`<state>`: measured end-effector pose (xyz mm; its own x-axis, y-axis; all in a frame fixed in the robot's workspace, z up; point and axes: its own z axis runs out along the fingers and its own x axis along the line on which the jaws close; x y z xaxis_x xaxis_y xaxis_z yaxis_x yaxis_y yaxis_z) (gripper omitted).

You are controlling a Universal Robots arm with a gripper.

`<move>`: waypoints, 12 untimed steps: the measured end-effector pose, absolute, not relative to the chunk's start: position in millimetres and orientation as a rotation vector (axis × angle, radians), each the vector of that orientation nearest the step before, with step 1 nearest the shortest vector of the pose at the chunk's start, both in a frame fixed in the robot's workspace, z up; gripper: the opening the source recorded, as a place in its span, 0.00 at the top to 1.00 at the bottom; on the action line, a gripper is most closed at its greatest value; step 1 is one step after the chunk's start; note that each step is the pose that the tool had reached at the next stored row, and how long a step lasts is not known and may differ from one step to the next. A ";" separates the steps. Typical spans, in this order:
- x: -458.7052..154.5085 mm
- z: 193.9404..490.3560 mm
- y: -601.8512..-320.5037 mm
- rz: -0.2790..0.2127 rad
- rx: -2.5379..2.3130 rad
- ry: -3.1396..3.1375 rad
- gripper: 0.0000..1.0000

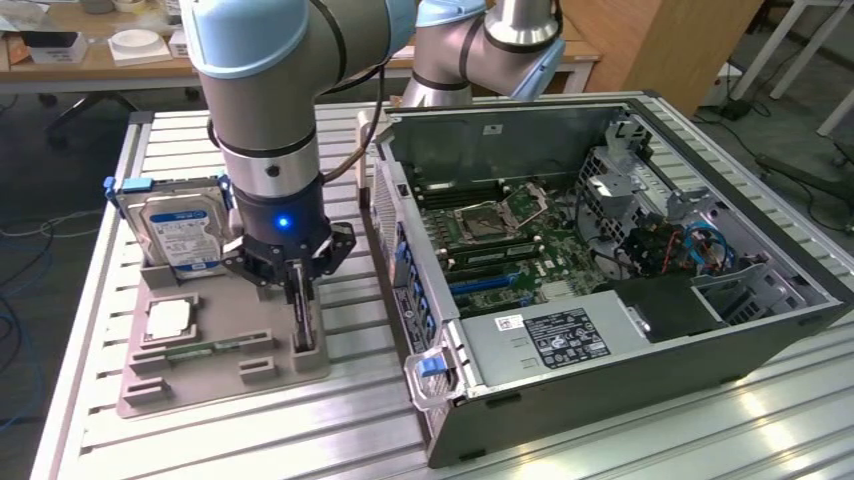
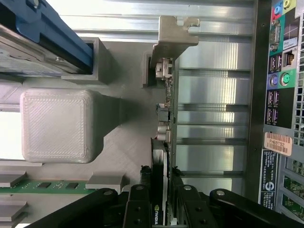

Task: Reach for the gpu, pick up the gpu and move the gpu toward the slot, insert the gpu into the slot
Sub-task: 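Pick up the gpu and move the gpu toward the slot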

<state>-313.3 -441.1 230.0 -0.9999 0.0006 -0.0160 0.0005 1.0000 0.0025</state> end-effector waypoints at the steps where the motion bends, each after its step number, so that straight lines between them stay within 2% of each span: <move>1: -313.3 230.0 -441.0 0.004 0.001 3.126 0.73; 12: -313.3 230.0 -441.0 0.004 0.001 3.126 0.74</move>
<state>-313.3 -441.0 230.0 -0.9999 0.0006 -0.0159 0.0005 1.0000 0.0024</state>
